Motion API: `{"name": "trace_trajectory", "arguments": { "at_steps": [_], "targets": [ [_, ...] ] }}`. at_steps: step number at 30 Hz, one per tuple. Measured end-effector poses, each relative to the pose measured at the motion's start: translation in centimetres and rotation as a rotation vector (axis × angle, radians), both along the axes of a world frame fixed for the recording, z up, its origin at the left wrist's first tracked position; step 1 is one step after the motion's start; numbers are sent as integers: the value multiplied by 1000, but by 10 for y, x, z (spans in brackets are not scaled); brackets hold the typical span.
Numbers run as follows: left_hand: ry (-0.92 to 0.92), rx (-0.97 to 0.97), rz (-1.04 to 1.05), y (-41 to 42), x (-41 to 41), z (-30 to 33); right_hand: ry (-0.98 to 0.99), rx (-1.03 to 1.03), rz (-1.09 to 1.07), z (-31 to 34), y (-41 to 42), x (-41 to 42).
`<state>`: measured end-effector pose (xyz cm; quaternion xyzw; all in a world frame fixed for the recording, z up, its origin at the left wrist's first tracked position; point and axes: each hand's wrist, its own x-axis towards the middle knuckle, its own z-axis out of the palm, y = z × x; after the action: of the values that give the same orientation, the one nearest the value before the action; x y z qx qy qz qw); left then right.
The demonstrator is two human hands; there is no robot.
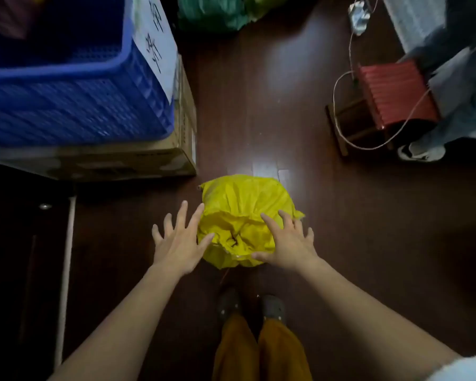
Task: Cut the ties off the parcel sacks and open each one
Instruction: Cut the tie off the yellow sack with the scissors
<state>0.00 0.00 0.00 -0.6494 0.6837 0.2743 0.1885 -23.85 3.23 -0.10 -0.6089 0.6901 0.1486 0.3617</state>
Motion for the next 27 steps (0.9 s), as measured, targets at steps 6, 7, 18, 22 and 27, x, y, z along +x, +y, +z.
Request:
{"name": "trace_trajectory", "arguments": {
  "at_steps": [6, 7, 18, 22, 27],
  "targets": [
    [44, 14, -25, -4, 10, -62, -76, 69, -71, -66, 6, 28],
    [79, 33, 0, -5, 10, -68, -86, 50, -114, -74, 6, 32],
    [529, 16, 368, -3, -2, -50, -297, -98, -418, -61, 13, 30],
    [577, 19, 350, -14, -15, 2, -440, -229, -534, -6, 3, 22],
    [687, -9, 373, -49, -42, 83, -389, -309, -596, 64, -30, 8]
  ]
}}
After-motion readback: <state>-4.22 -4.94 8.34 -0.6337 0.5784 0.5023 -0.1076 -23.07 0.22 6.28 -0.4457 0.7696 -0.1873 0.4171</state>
